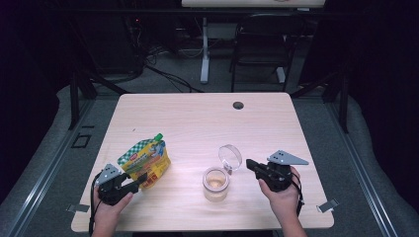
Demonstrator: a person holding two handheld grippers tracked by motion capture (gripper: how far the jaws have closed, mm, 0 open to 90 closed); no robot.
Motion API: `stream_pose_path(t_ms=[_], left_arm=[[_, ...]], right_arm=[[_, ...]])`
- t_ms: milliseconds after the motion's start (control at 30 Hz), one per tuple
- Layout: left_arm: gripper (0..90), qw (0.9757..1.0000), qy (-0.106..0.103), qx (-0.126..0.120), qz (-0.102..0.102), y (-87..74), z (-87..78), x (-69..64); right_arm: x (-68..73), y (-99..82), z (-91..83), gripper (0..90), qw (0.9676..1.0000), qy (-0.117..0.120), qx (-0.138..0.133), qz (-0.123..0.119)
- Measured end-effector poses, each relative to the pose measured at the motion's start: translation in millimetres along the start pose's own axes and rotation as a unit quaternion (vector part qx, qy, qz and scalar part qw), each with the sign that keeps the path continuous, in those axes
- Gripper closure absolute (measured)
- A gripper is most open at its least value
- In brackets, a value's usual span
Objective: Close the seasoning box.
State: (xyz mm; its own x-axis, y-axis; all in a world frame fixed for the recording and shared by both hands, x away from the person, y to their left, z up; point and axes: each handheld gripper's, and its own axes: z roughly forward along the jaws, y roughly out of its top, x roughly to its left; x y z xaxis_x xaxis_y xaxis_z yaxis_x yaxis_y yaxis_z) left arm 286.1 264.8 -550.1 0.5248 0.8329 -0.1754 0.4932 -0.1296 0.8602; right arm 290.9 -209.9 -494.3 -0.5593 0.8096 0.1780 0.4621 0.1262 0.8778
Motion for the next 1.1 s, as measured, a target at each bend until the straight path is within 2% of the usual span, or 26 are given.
stream_pose_path(t_ms=[1100], left_arm=[[53.2, 1.0000, -0.004, 0.000, 0.002, 0.1, -0.8, -0.3]], right_arm=[[2.3, 1.3, 11.0, 89.9, 1.0000, 0.005, 0.002, 0.000]])
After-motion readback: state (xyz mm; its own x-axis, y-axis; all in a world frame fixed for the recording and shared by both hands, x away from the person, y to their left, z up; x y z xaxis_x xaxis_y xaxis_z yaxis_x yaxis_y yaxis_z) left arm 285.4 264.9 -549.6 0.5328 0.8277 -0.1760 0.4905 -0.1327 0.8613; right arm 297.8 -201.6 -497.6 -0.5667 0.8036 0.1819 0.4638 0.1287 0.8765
